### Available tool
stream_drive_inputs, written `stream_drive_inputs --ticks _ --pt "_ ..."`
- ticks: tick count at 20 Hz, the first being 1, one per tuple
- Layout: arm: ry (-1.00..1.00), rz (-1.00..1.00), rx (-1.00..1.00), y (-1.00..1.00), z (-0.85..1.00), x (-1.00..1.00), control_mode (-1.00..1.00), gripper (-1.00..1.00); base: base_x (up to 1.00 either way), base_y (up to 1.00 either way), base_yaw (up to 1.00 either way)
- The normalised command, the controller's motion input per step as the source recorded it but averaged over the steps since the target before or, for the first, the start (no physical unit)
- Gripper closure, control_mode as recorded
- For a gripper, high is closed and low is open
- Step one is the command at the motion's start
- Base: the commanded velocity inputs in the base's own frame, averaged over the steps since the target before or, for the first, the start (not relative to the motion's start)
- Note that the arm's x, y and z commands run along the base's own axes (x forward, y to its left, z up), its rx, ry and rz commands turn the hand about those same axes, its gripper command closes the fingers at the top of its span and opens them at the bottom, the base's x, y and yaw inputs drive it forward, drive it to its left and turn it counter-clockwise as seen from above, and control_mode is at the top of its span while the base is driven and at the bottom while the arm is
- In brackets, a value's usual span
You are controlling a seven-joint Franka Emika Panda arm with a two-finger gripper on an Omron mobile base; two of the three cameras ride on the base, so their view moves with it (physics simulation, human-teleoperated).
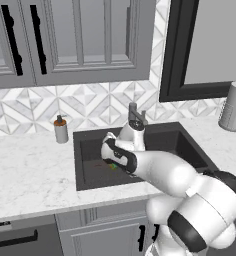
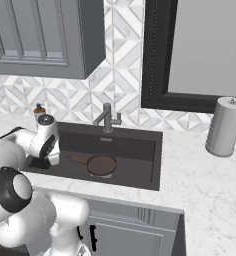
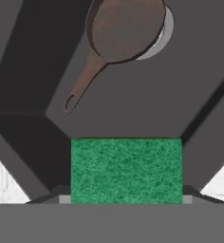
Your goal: Pick the pan and sponge and place them into the sink. Then turn on the water.
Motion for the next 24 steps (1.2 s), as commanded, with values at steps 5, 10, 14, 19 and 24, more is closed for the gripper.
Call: stream_drive_inputs --ticks 5,10,14,19,24 --pt "0.23 -0.09 -0.12 -0.18 0.00 0.71 -1.00 1.00 0.00 0.00 0.00" --pt "0.17 -0.11 -0.19 -0.29 -0.10 0.48 -1.00 1.00 0.00 0.00 0.00" --pt "0.00 -0.14 -0.19 -0.36 -0.56 0.34 -1.00 1.00 0.00 0.00 0.00" --pt "0.00 -0.11 -0.17 -0.23 -0.62 0.30 -1.00 1.00 0.00 0.00 0.00" --pt "0.01 -0.06 -0.06 -0.11 -0.44 0.36 -1.00 1.00 0.00 0.00 0.00"
